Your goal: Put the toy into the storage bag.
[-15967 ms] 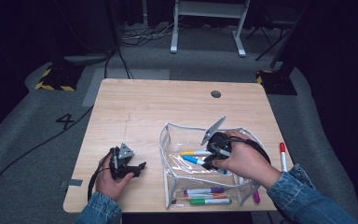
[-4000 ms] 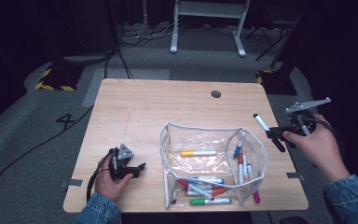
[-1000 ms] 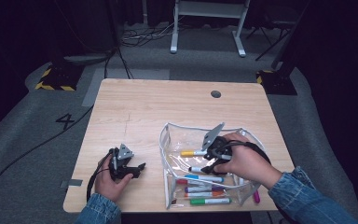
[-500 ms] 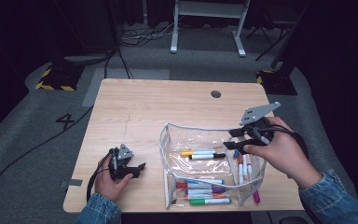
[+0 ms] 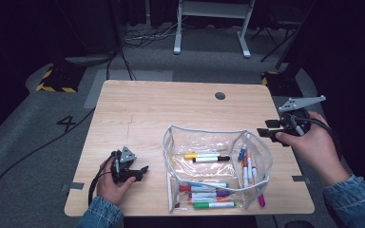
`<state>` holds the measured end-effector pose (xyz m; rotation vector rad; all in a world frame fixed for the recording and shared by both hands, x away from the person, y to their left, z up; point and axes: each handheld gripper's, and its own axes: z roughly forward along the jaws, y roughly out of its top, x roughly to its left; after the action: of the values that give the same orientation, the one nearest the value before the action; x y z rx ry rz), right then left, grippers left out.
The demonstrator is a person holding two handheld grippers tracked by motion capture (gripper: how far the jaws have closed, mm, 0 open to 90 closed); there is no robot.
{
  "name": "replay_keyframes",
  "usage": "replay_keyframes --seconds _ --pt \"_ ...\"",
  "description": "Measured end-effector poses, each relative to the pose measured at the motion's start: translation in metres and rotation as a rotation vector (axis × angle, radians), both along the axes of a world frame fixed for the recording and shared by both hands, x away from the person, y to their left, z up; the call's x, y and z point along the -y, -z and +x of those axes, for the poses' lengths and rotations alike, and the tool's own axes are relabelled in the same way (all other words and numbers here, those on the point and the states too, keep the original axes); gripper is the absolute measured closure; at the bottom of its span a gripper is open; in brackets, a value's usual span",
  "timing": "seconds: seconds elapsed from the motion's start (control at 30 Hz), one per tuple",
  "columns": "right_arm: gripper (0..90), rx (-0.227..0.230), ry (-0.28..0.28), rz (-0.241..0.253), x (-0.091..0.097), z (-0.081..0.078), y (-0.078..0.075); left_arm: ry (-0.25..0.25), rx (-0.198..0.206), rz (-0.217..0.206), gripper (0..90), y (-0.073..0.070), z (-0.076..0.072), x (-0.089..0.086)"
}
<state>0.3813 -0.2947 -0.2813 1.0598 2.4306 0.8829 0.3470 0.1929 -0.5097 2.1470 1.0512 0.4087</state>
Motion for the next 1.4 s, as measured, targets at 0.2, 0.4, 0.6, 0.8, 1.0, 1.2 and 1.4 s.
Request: replay_keyframes --seconds 0.2,0.4,0.6,0.8,1.0,1.2,1.4 --pt "53.9 -0.028 0.095 -0.003 0.025 0.011 0.016 0.0 0.0 0.0 26.4 0.0 0.0 0.0" --pt "52.9 -0.1 0.15 0.009 0.045 0.02 0.047 0.0 0.0 0.0 26.4 0.0 0.0 0.0" --pt "52.8 -0.155 0.185 0.009 0.054 0.026 0.08 0.001 0.001 0.0 26.4 0.0 0.0 0.0" --pt "52.0 -0.207 0.19 0.023 0.057 0.029 0.113 0.0 0.0 0.0 26.5 0.0 0.0 0.0" --pt "52.2 -0.267 0.188 0.026 0.056 0.03 0.144 0.0 0.0 0.0 26.4 0.0 0.0 0.0" --pt "53.7 -0.309 0.18 0.03 0.051 0.033 0.168 0.0 0.0 0.0 26.4 0.0 0.0 0.0" --pt "64.9 -0.349 0.198 -0.027 0.047 0.035 0.183 0.0 0.0 0.0 26.4 0.0 0.0 0.0"
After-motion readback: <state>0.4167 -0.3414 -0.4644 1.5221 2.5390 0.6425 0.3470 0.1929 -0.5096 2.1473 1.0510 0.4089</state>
